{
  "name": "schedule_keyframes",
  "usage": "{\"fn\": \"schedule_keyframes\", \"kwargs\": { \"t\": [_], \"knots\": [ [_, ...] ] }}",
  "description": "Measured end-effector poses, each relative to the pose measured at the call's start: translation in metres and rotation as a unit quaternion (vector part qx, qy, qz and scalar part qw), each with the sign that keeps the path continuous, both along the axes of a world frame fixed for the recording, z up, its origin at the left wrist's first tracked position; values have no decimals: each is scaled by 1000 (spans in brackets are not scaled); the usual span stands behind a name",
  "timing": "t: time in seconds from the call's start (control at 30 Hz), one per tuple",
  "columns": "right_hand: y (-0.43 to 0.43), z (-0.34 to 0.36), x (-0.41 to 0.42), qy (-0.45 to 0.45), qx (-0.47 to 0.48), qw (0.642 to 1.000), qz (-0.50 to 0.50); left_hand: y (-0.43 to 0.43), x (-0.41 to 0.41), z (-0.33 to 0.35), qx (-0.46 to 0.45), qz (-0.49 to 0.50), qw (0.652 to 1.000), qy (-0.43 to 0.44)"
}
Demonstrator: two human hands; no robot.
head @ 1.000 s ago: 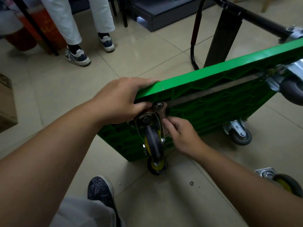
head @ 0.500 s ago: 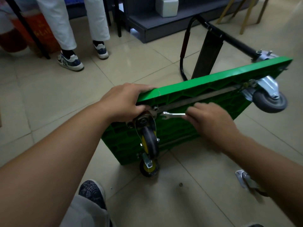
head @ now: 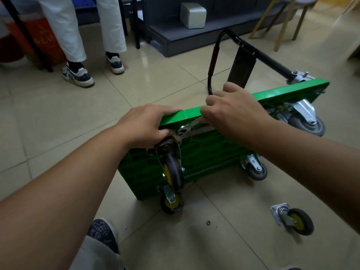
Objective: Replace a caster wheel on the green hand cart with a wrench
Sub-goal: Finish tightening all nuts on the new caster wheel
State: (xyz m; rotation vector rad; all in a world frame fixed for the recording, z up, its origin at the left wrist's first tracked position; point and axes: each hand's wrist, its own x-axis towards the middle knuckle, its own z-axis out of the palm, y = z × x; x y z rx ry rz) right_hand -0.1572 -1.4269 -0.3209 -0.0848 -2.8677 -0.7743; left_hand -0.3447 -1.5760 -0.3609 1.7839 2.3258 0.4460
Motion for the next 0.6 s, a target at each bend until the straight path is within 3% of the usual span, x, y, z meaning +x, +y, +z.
{"fn": "schedule_keyframes", "kwargs": {
  "t": [0.17,0.3,0.43,0.6],
  "knots": [
    [5,-8,7,1,-21,1000,-10,-1,0,0,5,0,1000,-4],
    [0,-42,24,50,-162,980,-102,-1,1,-1,9,-7,1000,1],
    [-17,-89,31,110,-334,912,-213,0,1,1,8,-7,1000,4],
    [-41,-144,15,161,-588,757,-235,0,2,1,5,-10,1000,2]
  ]
}}
